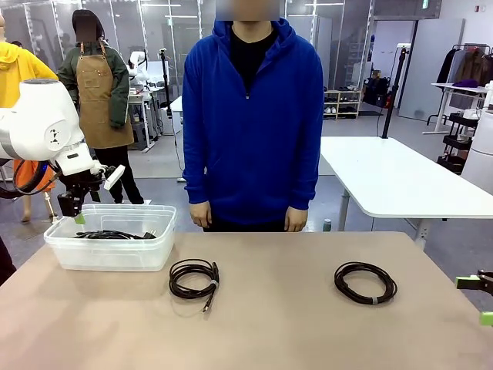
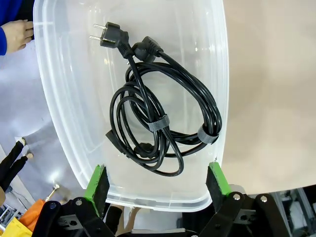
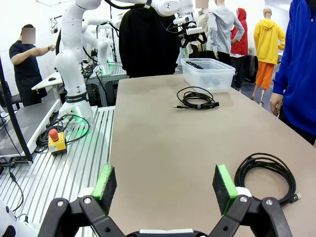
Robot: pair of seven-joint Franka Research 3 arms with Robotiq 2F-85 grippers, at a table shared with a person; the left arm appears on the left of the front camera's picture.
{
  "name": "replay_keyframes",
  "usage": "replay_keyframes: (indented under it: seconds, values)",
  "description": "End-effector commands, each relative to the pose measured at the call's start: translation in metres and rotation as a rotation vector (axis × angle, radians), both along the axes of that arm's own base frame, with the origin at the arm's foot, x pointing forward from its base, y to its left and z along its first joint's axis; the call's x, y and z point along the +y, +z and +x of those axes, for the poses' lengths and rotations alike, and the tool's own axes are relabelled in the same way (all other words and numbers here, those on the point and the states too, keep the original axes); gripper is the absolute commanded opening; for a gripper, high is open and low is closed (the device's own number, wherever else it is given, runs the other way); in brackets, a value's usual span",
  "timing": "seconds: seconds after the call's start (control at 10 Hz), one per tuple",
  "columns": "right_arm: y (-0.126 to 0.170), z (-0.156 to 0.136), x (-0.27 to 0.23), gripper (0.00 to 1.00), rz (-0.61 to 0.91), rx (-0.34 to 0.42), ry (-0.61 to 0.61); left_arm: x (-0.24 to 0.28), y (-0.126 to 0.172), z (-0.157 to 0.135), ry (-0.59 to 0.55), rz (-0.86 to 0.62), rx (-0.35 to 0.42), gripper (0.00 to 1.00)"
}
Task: Organize and store the cables.
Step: Place the USB Extension Cable into the Organizing box.
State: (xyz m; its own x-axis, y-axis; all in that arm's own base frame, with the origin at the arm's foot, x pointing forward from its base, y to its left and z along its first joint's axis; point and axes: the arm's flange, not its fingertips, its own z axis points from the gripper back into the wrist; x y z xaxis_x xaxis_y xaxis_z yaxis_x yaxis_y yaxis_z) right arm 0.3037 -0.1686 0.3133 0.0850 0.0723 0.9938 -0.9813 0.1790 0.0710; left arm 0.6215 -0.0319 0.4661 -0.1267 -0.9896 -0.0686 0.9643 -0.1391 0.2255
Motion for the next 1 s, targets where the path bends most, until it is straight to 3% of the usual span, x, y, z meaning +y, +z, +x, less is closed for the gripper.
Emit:
replay_keyframes:
  seconds: [0.0, 0.6, 0.7, 0.9]
  values:
    - [0.003, 0.002, 0.0, 1.0, 0.011, 0.022, -0.013, 0.002, 0.0, 0.0, 0.003, 0.001, -0.003, 1.0]
    - [0.003, 0.002, 0.0, 1.0, 0.011, 0.022, -0.013, 0.002, 0.0, 0.0, 0.003, 0.001, -0.003, 1.0]
    - [0.003, 0.002, 0.0, 1.0, 0.011, 0.022, -0.013, 0.0, 0.0, 0.0, 0.0, 0.0, 0.0, 0.96]
    - [0.003, 0.002, 0.0, 1.0, 0.011, 0.022, -0.013, 0.003, 0.044, -0.03, -0.098, -0.099, 0.073, 1.0]
